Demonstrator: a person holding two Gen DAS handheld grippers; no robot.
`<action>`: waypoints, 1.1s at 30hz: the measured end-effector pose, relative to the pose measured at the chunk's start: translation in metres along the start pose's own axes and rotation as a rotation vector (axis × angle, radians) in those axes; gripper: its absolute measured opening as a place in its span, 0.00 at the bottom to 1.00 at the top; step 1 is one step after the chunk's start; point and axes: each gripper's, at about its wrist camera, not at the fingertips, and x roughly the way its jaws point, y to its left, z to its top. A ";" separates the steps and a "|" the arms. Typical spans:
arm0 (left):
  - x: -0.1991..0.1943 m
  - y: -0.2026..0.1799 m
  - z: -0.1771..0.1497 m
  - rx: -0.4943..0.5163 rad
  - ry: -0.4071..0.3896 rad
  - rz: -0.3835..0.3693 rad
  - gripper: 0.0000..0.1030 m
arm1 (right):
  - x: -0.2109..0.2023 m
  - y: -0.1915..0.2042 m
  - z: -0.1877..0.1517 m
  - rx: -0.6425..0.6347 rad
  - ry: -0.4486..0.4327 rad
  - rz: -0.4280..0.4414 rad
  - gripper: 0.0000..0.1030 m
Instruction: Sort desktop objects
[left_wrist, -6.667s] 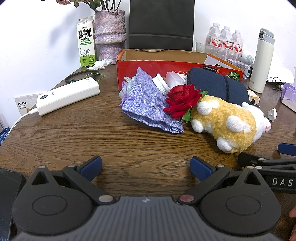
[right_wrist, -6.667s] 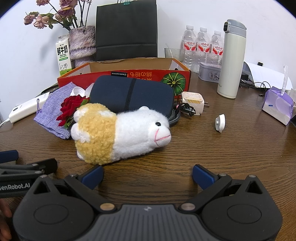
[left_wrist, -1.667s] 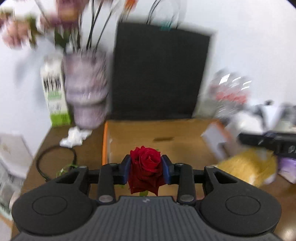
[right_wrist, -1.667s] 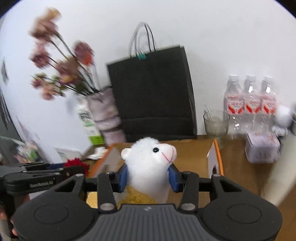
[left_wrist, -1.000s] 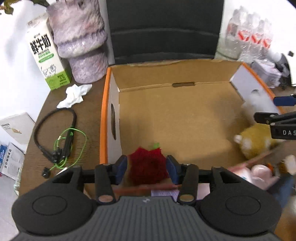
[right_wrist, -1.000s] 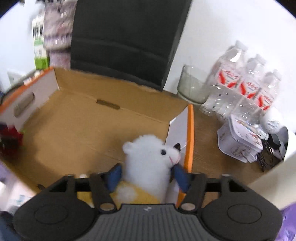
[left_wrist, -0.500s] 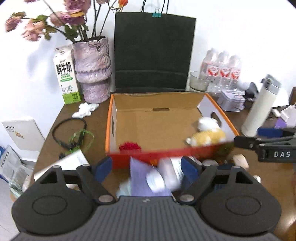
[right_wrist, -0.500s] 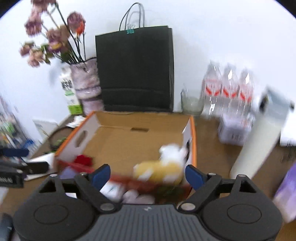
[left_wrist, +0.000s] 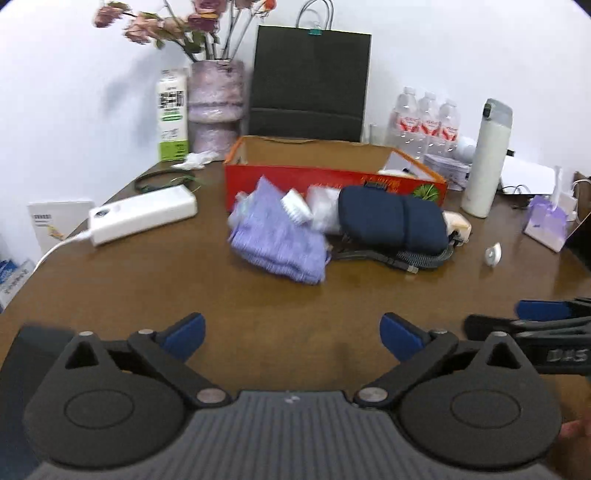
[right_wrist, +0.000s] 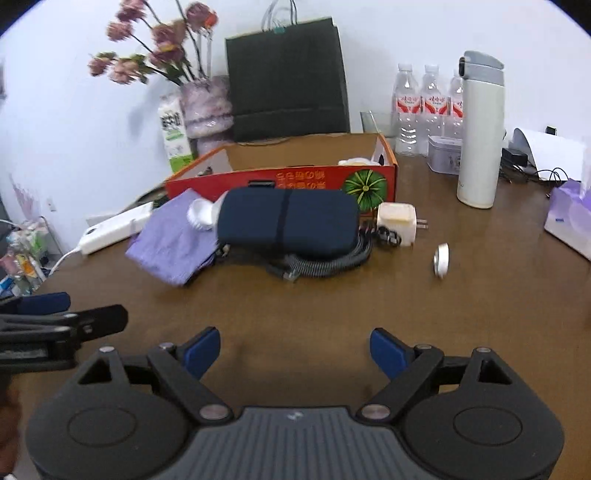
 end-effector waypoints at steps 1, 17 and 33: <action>-0.001 -0.001 -0.006 0.011 0.005 -0.011 1.00 | -0.004 -0.002 -0.007 0.011 -0.009 0.003 0.85; 0.002 -0.021 -0.031 0.180 -0.051 -0.047 1.00 | -0.010 -0.009 -0.037 0.056 -0.029 -0.003 0.89; 0.084 -0.076 0.091 0.535 -0.149 -0.257 1.00 | 0.054 -0.096 0.079 0.128 -0.089 -0.131 0.72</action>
